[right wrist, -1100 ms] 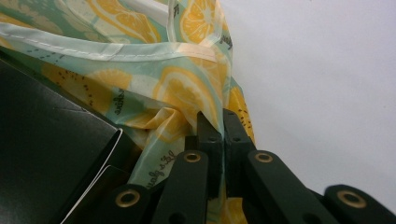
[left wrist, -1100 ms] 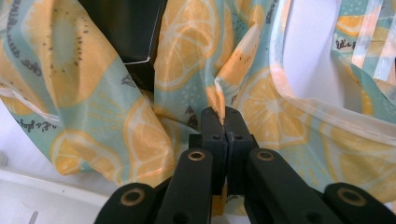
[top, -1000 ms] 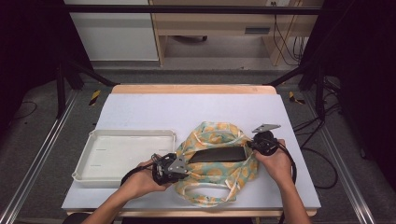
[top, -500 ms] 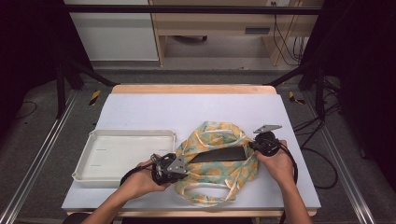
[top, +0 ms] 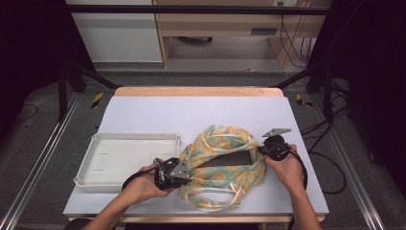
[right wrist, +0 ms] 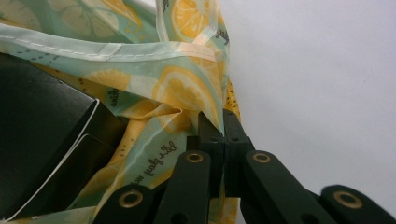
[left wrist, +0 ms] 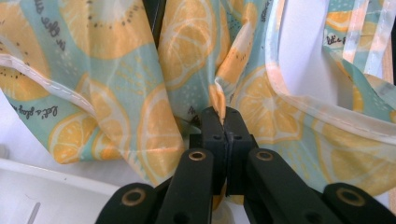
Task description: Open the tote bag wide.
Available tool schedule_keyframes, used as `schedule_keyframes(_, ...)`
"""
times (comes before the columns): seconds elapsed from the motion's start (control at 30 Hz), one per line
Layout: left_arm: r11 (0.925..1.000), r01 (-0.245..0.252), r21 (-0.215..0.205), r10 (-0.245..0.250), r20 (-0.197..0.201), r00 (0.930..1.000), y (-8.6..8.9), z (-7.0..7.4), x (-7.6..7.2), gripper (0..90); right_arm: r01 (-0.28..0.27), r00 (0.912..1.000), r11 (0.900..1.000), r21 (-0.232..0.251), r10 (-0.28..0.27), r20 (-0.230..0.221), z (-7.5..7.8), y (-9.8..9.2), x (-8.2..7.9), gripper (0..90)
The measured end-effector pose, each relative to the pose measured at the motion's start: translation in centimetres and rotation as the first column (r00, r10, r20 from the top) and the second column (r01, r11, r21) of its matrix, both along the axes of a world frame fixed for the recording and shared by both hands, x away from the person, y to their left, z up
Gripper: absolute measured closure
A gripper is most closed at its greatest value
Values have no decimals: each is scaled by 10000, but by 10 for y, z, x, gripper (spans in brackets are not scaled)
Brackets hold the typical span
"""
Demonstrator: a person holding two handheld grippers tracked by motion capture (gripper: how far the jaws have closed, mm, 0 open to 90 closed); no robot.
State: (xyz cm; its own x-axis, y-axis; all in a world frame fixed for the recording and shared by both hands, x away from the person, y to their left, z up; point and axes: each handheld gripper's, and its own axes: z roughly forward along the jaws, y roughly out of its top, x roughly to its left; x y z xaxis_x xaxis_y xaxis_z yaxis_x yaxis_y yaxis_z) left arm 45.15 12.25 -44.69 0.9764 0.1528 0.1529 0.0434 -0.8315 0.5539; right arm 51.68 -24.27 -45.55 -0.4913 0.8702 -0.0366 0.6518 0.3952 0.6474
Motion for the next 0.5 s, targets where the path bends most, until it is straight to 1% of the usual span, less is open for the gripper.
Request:
schedule_keyframes(0.1,10000,16,35,-16,-54,10000,1,0,0,900,20,10000,10000,-79,-20,-16,0,-2,0,900)
schedule_keyframes(0.2,9999,-39,-118,38,-27,10000,1,1,0,897,46,10000,10000,-31,-46,0,0,-2,0,900)
schedule_keyframes(0.23,9998,-71,-163,71,-6,10000,1,2,0,888,11,10000,10000,51,-11,36,1,-2,-1,886)
schedule_keyframes(0.27,9997,-65,-247,67,86,9999,2,3,0,870,-24,10000,9999,111,23,75,1,-2,-2,858)
schedule_keyframes(0.3,9997,-65,-247,67,86,9999,2,3,0,849,-43,9998,9999,160,39,208,3,-2,-3,824)
schedule_keyframes(0.33,9990,-103,-427,107,87,9999,3,4,-1,822,13,9996,9998,212,-19,288,5,-2,-5,790)
schedule_keyframes(0.37,9990,-103,-427,107,87,9999,3,4,-1,788,13,9996,9998,212,-19,288,5,-2,-5,790)
schedule_keyframes(0.4,9985,-155,-524,162,121,9998,3,5,-1,788,86,9994,9993,365,-98,343,8,-3,-8,765)
schedule_keyframes(0.43,9986,-150,-508,150,14,9999,3,7,-2,723,62,9976,9993,380,-87,684,13,-4,-12,701)
schedule_keyframes(0.47,9967,-120,-807,133,167,9998,3,11,-3,701,88,9974,9990,434,-118,711,16,-4,-14,674)
schedule_keyframes(0.5,9963,-127,-853,144,193,9997,3,14,-4,669,90,9956,9989,466,-133,928,20,-4,-18,652)
